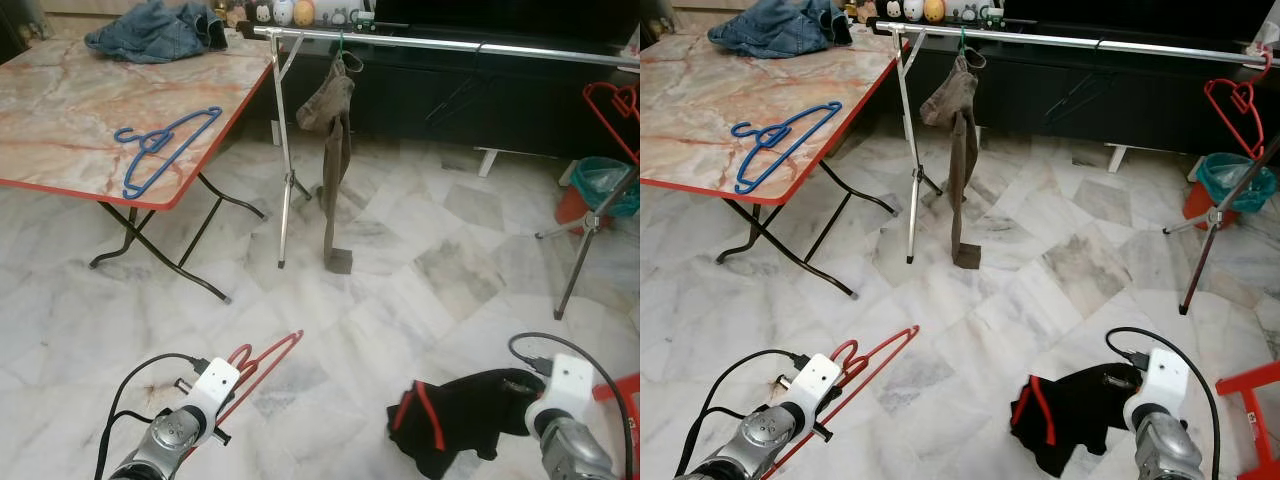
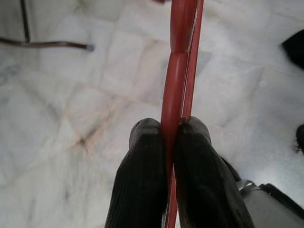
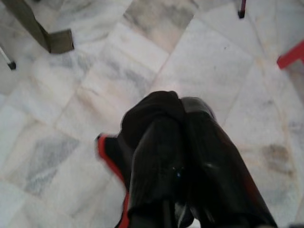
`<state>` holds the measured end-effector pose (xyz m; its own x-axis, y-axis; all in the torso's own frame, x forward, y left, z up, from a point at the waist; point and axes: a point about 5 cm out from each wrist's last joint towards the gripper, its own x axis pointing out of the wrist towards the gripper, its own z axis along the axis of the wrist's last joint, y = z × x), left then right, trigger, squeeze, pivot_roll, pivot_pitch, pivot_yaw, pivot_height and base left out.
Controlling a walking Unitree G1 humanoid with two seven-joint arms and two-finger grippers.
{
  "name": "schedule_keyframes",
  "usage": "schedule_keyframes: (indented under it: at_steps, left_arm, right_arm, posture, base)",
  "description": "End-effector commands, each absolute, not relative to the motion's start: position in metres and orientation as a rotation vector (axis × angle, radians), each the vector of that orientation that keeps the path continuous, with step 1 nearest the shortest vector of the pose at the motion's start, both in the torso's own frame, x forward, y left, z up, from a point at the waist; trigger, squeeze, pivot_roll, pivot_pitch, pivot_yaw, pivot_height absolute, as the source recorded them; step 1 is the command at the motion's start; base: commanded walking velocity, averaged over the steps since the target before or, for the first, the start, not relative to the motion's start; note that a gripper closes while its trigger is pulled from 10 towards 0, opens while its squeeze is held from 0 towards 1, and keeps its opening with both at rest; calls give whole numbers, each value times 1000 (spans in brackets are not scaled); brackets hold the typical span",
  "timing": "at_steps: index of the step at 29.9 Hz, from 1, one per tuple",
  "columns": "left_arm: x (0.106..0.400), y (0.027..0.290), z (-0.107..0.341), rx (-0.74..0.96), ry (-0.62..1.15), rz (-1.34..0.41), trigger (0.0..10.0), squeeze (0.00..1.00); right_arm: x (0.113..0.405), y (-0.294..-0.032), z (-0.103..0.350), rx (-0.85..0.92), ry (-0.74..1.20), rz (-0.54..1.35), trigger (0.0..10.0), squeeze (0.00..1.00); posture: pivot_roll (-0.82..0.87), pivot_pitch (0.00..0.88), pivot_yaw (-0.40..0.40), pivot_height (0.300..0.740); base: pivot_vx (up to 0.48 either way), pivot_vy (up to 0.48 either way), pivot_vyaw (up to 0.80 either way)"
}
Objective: Hang hanger
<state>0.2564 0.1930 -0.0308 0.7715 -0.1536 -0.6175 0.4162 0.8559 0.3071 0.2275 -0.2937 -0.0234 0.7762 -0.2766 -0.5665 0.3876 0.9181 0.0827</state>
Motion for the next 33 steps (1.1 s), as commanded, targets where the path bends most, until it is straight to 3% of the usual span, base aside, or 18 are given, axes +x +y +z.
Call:
schedule_keyframes:
  at_steps: [1,5,11,25,33]
  left_arm:
    - [249,197,-37,415,664,-269,10000,0]
    - [236,206,-48,262,764,-131,10000,0]
    - [229,210,-52,179,785,-70,10000,0]
    - [210,213,-65,110,886,-48,10000,0]
    - [206,210,-68,116,900,-57,10000,0]
  right_arm:
    - [219,-288,-32,207,622,-382,10000,0]
    - [198,-278,-51,301,675,-494,10000,0]
    - [182,-271,-62,344,705,-527,10000,0]
    - [157,-266,-75,361,765,-559,10000,0]
    - [159,-263,-74,390,737,-559,10000,0]
  posture:
    - [-19,56,7,740]
    - [-13,44,8,740]
    - [-6,32,11,740]
    - [-8,31,18,740]
    - [-10,47,19,740]
  base:
    - [0,0,0]
    - [0,0,0]
    - [0,0,0]
    - [0,0,0]
    - [0,378,0]
